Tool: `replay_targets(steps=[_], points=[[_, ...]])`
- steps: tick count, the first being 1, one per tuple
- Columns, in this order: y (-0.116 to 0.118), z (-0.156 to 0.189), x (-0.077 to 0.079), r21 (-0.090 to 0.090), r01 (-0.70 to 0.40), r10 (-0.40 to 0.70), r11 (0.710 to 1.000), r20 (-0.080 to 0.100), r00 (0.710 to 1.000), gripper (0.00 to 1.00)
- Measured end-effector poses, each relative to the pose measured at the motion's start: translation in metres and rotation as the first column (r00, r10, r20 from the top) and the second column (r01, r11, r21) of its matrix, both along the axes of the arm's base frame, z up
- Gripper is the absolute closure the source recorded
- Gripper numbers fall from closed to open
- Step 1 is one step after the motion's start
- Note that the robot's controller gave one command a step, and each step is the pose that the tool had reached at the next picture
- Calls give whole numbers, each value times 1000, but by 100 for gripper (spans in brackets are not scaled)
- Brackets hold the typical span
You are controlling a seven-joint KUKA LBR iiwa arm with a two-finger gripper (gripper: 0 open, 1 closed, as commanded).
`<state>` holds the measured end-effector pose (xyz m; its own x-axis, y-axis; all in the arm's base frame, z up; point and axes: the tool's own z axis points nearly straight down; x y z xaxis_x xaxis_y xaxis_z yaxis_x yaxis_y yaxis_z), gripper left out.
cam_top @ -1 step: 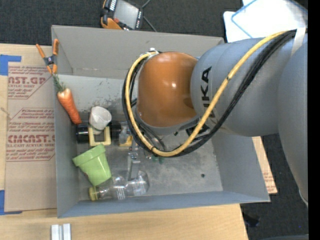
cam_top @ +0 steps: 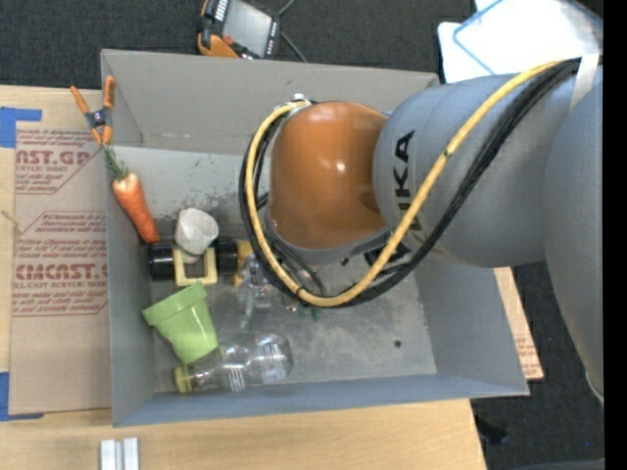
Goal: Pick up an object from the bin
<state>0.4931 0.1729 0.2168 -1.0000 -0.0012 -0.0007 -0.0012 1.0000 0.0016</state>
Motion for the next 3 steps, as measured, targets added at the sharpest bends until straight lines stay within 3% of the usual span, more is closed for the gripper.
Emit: replay_targets(steps=[1, 2, 3], points=[[0, 0, 0, 0, 0, 0, 1000, 0, 1000, 100], [14, -23, 53, 3, 44, -44, 999, 4, 999, 100], [-22, -26, 91, 0, -162, 162, 987, 3, 987, 0]])
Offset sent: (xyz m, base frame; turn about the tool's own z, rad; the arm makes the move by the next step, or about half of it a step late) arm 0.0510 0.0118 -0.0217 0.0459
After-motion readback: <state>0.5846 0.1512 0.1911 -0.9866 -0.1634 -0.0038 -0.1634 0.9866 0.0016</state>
